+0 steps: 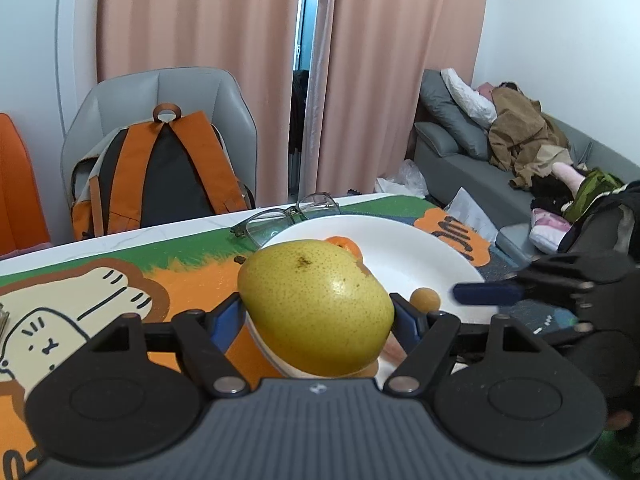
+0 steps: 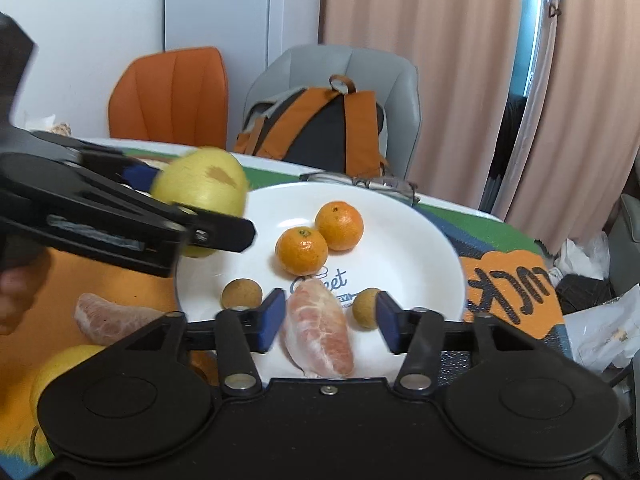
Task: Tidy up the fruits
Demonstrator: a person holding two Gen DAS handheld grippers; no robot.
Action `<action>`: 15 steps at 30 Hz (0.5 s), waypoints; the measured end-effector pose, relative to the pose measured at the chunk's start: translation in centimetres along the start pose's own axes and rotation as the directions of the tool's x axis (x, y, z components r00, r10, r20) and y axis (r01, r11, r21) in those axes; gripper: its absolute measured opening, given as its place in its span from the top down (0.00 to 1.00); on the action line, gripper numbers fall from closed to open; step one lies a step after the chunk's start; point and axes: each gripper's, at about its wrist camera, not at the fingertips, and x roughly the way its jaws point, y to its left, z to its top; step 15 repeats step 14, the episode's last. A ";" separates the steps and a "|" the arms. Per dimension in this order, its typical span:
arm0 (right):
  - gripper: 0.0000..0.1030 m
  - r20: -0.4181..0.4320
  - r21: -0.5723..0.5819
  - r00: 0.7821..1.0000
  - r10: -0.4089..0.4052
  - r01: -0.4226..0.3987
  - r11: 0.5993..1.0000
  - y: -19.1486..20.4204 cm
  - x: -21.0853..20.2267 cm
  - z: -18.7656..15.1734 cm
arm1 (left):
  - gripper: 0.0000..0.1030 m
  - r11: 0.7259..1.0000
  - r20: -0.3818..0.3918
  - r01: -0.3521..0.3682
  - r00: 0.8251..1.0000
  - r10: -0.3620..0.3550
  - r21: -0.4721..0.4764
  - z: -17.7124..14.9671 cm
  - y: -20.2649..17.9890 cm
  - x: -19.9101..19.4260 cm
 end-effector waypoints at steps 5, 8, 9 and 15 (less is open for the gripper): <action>0.40 0.020 0.005 1.000 -0.006 0.006 1.000 -0.5 -1.4 -0.4 | 0.27 1.000 -0.005 0.007 1.000 -0.007 0.021 0.0 -0.6 1.3; 0.38 0.029 -0.014 1.000 -0.013 0.014 1.000 -0.2 -1.9 -0.6 | 0.27 1.000 -0.011 0.003 1.000 -0.003 0.028 -0.1 -1.0 2.0; 0.37 0.031 -0.020 0.999 -0.015 0.015 1.000 -0.2 -2.0 -0.6 | 0.27 0.999 -0.014 -0.001 1.000 0.002 0.034 -0.1 -1.1 2.2; 0.35 0.031 -0.036 0.999 -0.012 0.013 0.999 0.2 -2.2 -0.6 | 0.27 0.999 -0.041 -0.027 0.999 0.028 0.017 -0.3 -0.9 3.1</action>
